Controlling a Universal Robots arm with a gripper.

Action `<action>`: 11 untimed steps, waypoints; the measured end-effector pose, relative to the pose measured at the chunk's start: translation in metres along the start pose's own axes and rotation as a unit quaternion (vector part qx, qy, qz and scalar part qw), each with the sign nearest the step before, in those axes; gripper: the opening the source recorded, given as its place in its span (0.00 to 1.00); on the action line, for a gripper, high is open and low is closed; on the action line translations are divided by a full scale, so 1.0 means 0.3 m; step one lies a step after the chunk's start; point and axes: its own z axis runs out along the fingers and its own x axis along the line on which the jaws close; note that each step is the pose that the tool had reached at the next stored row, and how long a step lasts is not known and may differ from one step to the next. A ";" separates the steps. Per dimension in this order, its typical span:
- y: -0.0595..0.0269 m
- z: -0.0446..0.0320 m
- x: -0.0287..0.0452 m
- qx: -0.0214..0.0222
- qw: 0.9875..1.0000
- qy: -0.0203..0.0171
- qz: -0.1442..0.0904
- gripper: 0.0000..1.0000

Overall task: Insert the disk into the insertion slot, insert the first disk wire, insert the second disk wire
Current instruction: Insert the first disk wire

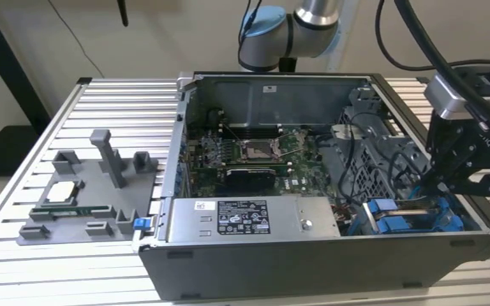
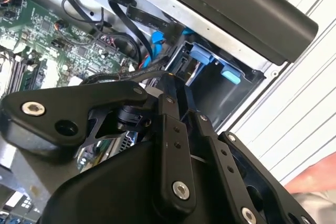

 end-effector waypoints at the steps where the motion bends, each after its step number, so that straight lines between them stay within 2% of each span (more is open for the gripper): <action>1: 0.000 0.003 0.000 0.000 1.000 -0.001 0.000 0.00; 11: -0.005 0.025 0.008 -0.001 1.000 -0.003 -0.004 0.00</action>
